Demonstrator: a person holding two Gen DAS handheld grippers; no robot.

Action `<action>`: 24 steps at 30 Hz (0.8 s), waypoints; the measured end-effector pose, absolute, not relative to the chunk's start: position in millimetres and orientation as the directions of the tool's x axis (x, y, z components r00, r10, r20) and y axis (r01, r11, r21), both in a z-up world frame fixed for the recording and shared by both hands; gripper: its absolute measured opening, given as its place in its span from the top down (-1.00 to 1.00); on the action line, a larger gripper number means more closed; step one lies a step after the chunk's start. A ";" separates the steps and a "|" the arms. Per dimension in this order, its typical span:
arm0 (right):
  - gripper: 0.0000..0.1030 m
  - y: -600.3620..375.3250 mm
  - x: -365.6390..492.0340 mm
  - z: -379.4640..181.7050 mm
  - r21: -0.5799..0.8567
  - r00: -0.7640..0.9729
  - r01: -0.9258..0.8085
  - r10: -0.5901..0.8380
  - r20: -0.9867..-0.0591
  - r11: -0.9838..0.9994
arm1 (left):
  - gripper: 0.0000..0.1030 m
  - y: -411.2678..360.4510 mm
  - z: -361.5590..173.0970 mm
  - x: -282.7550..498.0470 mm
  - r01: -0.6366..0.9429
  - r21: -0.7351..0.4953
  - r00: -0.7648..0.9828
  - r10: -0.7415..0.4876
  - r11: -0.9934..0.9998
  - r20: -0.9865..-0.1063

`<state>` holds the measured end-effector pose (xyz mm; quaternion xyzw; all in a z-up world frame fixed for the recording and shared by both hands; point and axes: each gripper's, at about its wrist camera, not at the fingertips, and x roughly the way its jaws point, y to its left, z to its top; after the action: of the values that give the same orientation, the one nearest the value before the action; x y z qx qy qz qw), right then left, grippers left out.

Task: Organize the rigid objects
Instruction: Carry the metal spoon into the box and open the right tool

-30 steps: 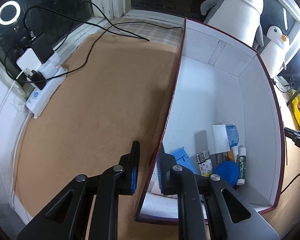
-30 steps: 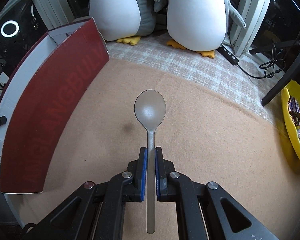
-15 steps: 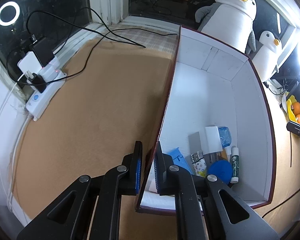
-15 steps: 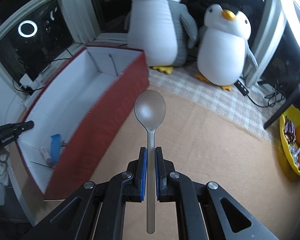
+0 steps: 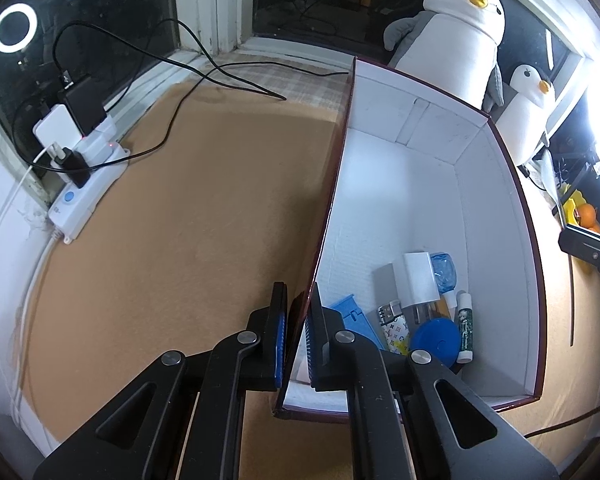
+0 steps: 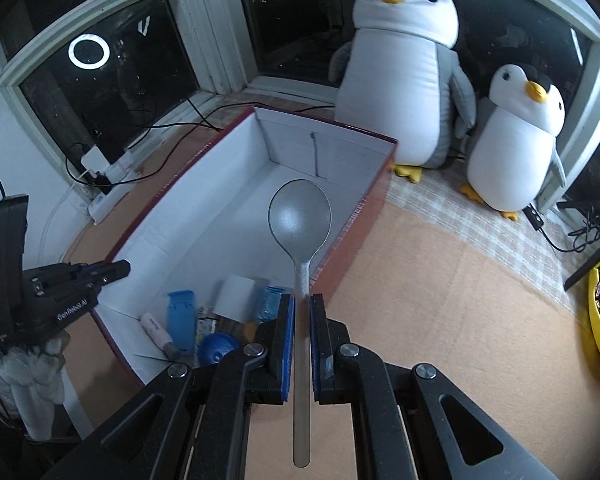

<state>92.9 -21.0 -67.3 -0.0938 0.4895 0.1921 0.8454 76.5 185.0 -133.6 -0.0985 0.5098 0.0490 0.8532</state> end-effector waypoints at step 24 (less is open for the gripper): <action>0.87 51.5 133.3 -86.4 0.005 0.424 -0.409 0.195 -0.884 0.913 | 0.87 189.8 -136.2 78.1 -0.161 -0.145 0.495 -0.047 0.976 -0.868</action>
<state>133.3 51.5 -86.4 -0.1057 0.5055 0.1804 0.8371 78.1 189.8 -136.2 -0.1039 0.5015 0.0333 0.8582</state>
